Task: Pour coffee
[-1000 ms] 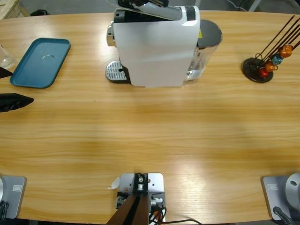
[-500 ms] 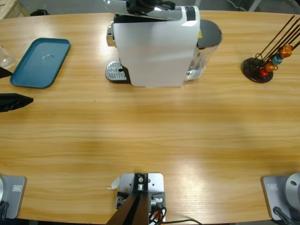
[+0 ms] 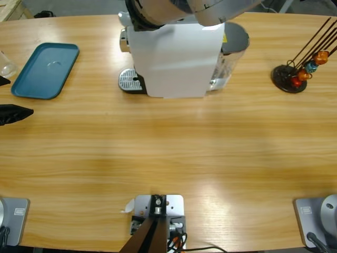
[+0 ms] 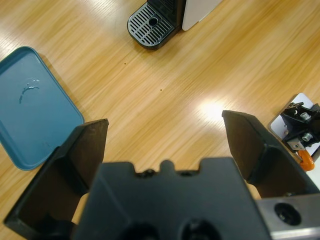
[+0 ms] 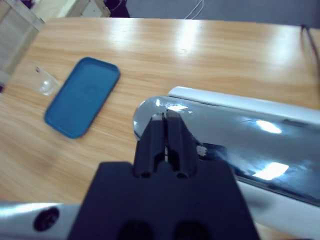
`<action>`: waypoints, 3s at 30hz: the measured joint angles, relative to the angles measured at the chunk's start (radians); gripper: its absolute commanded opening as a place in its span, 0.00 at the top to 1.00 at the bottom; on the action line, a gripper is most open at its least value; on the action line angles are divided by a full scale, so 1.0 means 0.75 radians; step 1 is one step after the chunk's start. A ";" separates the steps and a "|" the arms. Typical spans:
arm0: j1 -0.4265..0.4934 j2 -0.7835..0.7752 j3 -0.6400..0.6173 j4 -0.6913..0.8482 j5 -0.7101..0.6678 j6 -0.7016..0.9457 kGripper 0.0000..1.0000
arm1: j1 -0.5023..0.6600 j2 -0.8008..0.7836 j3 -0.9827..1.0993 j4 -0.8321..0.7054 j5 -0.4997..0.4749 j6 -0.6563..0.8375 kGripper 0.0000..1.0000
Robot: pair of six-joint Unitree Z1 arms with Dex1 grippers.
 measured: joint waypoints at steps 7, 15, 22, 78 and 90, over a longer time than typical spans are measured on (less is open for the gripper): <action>0.000 -0.003 0.001 0.000 0.000 0.000 0.01 | -0.052 -0.054 -0.037 0.078 0.079 -0.255 0.00; 0.000 -0.043 0.010 0.000 0.001 -0.008 0.01 | -0.123 -0.178 -0.217 0.151 0.292 -0.360 0.00; 0.179 -0.047 0.060 0.000 0.087 -0.020 0.01 | -0.164 -0.469 -0.057 0.343 0.450 -0.364 0.00; 1.172 0.929 0.216 -1.218 0.296 0.025 0.29 | -0.240 -0.821 0.646 0.338 0.657 -0.339 0.00; 1.174 0.950 0.220 -1.228 0.263 0.002 0.98 | -0.267 -0.811 0.646 0.338 0.676 -0.340 0.00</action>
